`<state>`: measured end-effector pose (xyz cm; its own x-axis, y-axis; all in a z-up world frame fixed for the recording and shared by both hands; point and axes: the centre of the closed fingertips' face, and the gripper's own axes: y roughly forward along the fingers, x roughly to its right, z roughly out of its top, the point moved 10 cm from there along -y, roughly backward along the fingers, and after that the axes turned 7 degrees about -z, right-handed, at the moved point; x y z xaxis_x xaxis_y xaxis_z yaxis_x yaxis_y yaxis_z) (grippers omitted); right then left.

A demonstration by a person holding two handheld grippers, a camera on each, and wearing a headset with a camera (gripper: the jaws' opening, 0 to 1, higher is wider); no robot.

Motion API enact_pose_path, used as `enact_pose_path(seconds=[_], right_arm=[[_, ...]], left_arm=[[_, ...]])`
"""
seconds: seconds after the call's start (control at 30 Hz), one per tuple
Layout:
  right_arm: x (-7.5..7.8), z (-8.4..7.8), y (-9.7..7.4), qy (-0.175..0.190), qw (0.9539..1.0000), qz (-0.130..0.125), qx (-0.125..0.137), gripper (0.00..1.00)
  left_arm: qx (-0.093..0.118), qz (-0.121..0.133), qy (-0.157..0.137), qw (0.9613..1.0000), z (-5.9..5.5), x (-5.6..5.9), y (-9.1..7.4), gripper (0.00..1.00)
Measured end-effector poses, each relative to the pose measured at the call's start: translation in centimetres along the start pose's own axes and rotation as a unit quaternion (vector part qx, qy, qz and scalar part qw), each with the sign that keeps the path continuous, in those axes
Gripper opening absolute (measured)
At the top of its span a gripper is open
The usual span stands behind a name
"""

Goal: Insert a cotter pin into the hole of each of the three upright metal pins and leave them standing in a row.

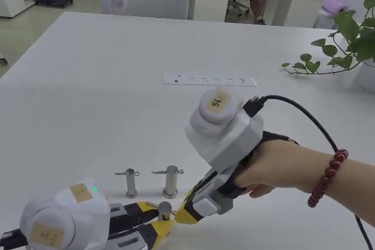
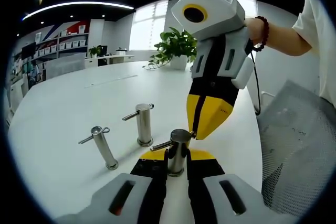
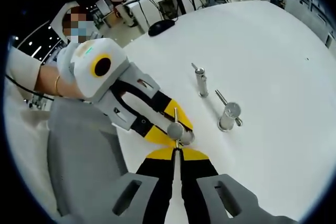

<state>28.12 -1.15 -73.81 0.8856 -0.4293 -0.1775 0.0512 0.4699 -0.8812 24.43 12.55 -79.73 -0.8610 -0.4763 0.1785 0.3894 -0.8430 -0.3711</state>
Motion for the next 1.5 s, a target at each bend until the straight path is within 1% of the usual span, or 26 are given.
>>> enact_pose_path(seconds=[0.7,0.87,0.97,1.07,1.2,1.5], right_arm=[[-0.18,0.51,0.37,-0.02,0.9998,-0.006,0.007,0.05],[-0.15,0.46,0.36,-0.015,0.9998,-0.006,0.009,0.05],[-0.11,0.47,0.34,-0.013,0.9998,-0.007,0.013,0.08],[-0.24,0.49,0.26,-0.007,0.9998,-0.001,0.017,0.11],[-0.3,0.42,0.2,-0.012,0.9998,-0.001,0.019,0.16],[-0.35,0.51,-0.1,-0.029,0.9987,-0.016,0.038,0.25]], left_arm=[[-0.001,0.0,0.003,1.0,-0.02,0.07,0.05,0.12],[-0.001,0.001,0.003,1.0,-0.03,0.06,0.08,0.12],[-0.002,0.002,0.004,1.0,-0.08,0.09,0.15,0.12],[-0.003,0.003,0.004,1.0,-0.12,0.09,0.21,0.12],[-0.004,0.005,0.0,1.0,-0.13,0.13,0.18,0.13],[-0.003,0.013,-0.007,0.9999,-0.16,-0.38,-0.5,0.23]])
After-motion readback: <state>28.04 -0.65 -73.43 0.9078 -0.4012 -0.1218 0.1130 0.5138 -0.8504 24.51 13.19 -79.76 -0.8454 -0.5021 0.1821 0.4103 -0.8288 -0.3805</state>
